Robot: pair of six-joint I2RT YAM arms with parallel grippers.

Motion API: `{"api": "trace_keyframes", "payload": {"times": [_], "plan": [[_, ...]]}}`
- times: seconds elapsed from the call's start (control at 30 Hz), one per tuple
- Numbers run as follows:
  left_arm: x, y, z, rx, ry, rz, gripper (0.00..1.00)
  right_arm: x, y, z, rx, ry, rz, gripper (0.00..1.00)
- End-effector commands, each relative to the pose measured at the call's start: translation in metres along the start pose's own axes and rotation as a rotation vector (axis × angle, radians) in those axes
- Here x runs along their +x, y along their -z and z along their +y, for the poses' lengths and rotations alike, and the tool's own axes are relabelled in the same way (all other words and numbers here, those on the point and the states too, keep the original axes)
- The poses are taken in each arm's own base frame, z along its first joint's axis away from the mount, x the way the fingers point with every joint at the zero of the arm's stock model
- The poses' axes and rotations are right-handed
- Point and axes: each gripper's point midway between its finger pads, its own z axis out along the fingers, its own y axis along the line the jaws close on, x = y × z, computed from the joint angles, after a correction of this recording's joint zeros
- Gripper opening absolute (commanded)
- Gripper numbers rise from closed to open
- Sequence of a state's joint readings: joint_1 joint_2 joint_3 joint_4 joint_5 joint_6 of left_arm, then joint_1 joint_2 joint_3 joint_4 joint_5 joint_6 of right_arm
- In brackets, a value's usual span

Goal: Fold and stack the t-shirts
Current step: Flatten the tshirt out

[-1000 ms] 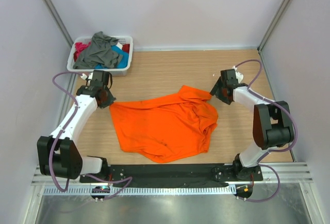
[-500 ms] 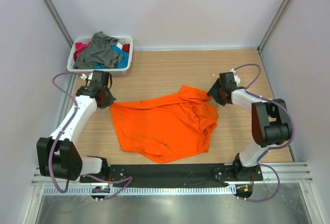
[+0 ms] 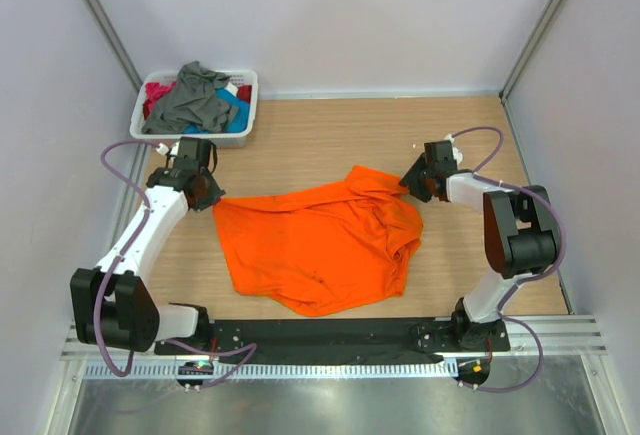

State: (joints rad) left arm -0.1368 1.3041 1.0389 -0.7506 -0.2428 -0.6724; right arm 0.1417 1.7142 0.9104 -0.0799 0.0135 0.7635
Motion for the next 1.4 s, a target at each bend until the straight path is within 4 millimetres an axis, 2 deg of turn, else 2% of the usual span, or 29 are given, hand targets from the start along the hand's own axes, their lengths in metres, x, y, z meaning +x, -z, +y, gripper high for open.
{"api": "trace_keyframes", "payload": {"times": [0.0, 0.07, 0.17, 0.2, 0.27, 0.3, 0.4, 0.47, 0.5, 0.6, 0.63, 0.67, 0.73, 0.77, 0.8, 0.87, 0.9, 0.97, 1.0, 1.03, 1.07, 1.13, 1.17, 1.2, 1.27, 1.3, 1.33, 1.37], "plan": [[-0.011, 0.007, -0.004, 0.033, 0.006, -0.050, 0.00, 0.012, -0.008, 0.002, -0.026, -0.023, 0.042, 0.47], [-0.012, 0.009, -0.002, 0.030, 0.007, -0.056, 0.00, 0.014, -0.008, 0.003, -0.033, -0.027, 0.049, 0.44], [-0.014, 0.011, -0.001, 0.030, 0.009, -0.066, 0.00, 0.011, -0.007, 0.004, -0.040, -0.027, 0.039, 0.32], [-0.014, 0.011, -0.002, 0.033, 0.008, -0.065, 0.00, 0.010, -0.006, 0.005, -0.041, -0.026, 0.036, 0.23], [-0.015, 0.011, -0.003, 0.038, 0.009, -0.067, 0.00, 0.006, -0.006, 0.010, -0.056, -0.026, 0.022, 0.11], [-0.015, 0.011, -0.005, 0.046, 0.008, -0.066, 0.00, 0.005, -0.006, 0.010, -0.058, -0.024, 0.016, 0.01], [-0.020, 0.013, -0.011, 0.076, 0.007, -0.082, 0.00, -0.015, -0.005, 0.024, -0.081, 0.006, -0.038, 0.01], [-0.031, 0.019, -0.016, 0.092, -0.001, -0.111, 0.00, -0.040, 0.002, 0.043, -0.118, 0.041, -0.095, 0.01], [-0.039, 0.021, -0.020, 0.103, -0.003, -0.134, 0.00, -0.063, 0.007, 0.054, -0.120, 0.050, -0.165, 0.01], [-0.073, 0.038, -0.034, 0.149, -0.025, -0.235, 0.00, -0.099, 0.026, 0.079, -0.160, 0.108, -0.268, 0.01], [-0.091, 0.052, -0.042, 0.181, -0.024, -0.286, 0.00, -0.123, 0.039, 0.099, -0.205, 0.120, -0.339, 0.01], [-0.101, 0.060, -0.048, 0.202, -0.033, -0.317, 0.00, -0.133, 0.048, 0.107, -0.221, 0.156, -0.373, 0.01], [-0.131, 0.085, -0.061, 0.261, -0.064, -0.419, 0.00, -0.163, 0.082, 0.133, -0.291, 0.186, -0.478, 0.01], [-0.141, 0.095, -0.066, 0.280, -0.074, -0.457, 0.00, -0.173, 0.095, 0.140, -0.307, 0.216, -0.521, 0.01], [-0.161, 0.115, -0.072, 0.311, -0.085, -0.530, 0.00, -0.190, 0.123, 0.154, -0.348, 0.228, -0.594, 0.01], [-0.179, 0.137, -0.077, 0.340, -0.091, -0.599, 0.00, -0.208, 0.158, 0.165, -0.373, 0.273, -0.685, 0.01], [-0.193, 0.158, -0.081, 0.362, -0.095, -0.649, 0.00, -0.222, 0.194, 0.177, -0.415, 0.283, -0.760, 0.01], [-0.204, 0.179, -0.088, 0.404, -0.100, -0.688, 0.00, -0.233, 0.230, 0.187, -0.457, 0.302, -0.836, 0.01], [-0.209, 0.190, -0.091, 0.426, -0.100, -0.708, 0.00, -0.241, 0.258, 0.195, -0.491, 0.318, -0.896, 0.01], [-0.217, 0.210, -0.094, 0.458, -0.092, -0.745, 0.00, -0.244, 0.289, 0.200, -0.527, 0.330, -0.946, 0.01], [-0.221, 0.223, -0.095, 0.481, -0.090, -0.770, 0.00, -0.247, 0.309, 0.203, -0.552, 0.335, -0.978, 0.01], [-0.229, 0.251, -0.096, 0.525, -0.080, -0.821, 0.00, -0.251, 0.365, 0.211, -0.618, 0.357, -1.068, 0.01], [-0.231, 0.263, -0.094, 0.540, -0.078, -0.843, 0.00, -0.252, 0.381, 0.212, -0.633, 0.365, -1.093, 0.01], [-0.236, 0.279, -0.092, 0.552, -0.070, -0.877, 0.00, -0.253, 0.414, 0.215, -0.664, 0.382, -1.143, 0.01], [-0.238, 0.294, -0.087, 0.554, -0.068, -0.903, 0.00, -0.253, 0.444, 0.217, -0.683, 0.403, -1.188, 0.01], [-0.241, 0.308, -0.085, 0.564, -0.061, -0.929, 0.00, -0.254, 0.467, 0.218, -0.702, 0.408, -1.220, 0.01], [-0.242, 0.313, -0.083, 0.564, -0.059, -0.937, 0.00, -0.256, 0.479, 0.217, -0.693, 0.425, -1.246, 0.01], [-0.242, 0.323, -0.080, 0.565, -0.059, -0.955, 0.00, -0.256, 0.501, 0.217, -0.701, 0.429, -1.279, 0.01]]}}
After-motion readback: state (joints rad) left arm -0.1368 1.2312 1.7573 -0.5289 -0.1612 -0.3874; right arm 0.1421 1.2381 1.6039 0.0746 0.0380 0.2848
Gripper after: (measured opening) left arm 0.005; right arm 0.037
